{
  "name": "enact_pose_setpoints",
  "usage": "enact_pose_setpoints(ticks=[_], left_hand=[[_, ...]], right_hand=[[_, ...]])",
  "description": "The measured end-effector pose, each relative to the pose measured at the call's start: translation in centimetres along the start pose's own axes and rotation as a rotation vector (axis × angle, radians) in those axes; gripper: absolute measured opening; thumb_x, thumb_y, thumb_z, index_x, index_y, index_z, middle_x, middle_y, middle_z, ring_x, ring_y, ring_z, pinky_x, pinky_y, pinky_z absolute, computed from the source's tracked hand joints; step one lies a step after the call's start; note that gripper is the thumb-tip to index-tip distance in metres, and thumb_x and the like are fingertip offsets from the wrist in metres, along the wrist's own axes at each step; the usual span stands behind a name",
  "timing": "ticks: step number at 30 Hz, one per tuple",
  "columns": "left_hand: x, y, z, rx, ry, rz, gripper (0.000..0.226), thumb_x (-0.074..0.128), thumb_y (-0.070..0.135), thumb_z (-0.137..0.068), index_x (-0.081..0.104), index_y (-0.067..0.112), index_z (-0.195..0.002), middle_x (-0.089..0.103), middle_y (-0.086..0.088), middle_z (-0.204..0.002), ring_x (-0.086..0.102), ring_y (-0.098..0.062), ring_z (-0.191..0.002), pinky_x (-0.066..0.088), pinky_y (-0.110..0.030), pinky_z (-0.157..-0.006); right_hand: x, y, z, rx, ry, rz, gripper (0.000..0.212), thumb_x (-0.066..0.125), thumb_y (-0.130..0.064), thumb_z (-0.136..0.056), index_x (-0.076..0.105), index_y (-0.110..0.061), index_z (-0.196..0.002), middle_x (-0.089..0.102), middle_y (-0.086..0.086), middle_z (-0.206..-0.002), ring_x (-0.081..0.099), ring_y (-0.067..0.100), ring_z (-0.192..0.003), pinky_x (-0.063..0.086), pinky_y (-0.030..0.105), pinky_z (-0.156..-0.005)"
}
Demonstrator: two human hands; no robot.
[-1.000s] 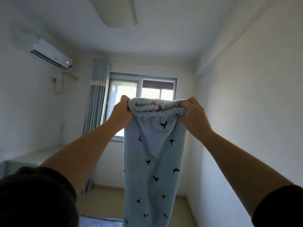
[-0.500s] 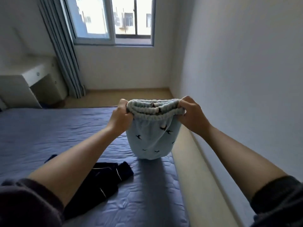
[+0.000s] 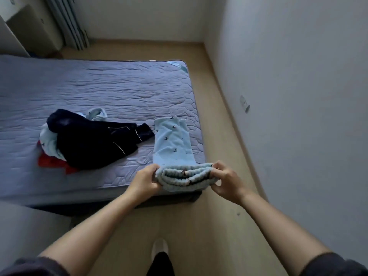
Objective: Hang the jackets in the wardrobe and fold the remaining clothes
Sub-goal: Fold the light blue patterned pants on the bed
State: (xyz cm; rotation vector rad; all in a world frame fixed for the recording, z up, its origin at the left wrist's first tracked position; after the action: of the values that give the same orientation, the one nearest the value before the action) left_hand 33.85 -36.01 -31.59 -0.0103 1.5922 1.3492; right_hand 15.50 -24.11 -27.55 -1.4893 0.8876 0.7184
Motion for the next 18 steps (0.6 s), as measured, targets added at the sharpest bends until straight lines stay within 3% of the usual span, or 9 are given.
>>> enact_pose_setpoints(ticks=[8,14,18], left_hand=[[2.5,-2.7,2.8,-0.036,-0.047,-0.009,0.022,0.074,0.013,-0.077,0.059,0.014,-0.093,0.061,-0.001,-0.091,0.057,-0.017,-0.085,0.036,-0.023,-0.064],[2.6,-6.1,-2.5,-0.07,-0.135,0.011,0.025,0.076,0.025,-0.075,0.056,0.029,-0.088,0.058,0.014,-0.084,0.056,-0.003,-0.081,0.041,-0.019,-0.065],[2.5,-10.8,-8.8,-0.134,-0.17,-0.014,0.019,0.07,0.025,-0.076,0.061,0.026,-0.092,0.062,0.012,-0.083,0.059,-0.011,-0.082,0.047,-0.028,-0.068]], right_hand=[[2.4,-0.7,2.3,-0.006,-0.054,0.03,0.009,0.069,0.009,-0.07,0.065,0.007,-0.078,0.056,0.021,-0.087,0.06,0.034,-0.073,0.051,0.036,-0.065],[5.3,2.7,-4.0,-0.003,-0.177,0.024,0.009,0.068,0.0,-0.074,0.066,-0.001,-0.083,0.056,0.014,-0.094,0.058,0.03,-0.076,0.05,0.034,-0.067],[9.3,7.6,-9.7,0.077,-0.285,-0.024,0.01,0.067,-0.01,-0.077,0.062,-0.004,-0.084,0.05,0.004,-0.098,0.056,0.022,-0.081,0.05,0.039,-0.073]])
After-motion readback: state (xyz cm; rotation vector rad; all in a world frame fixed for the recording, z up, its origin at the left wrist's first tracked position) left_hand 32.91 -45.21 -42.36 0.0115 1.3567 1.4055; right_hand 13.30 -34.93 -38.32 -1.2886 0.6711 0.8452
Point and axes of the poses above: each hand's wrist, its own z-axis away from the middle knuckle, its own x-axis out of the palm, y = z × x, the point moved 10 cm from there along -z, towards the middle knuckle
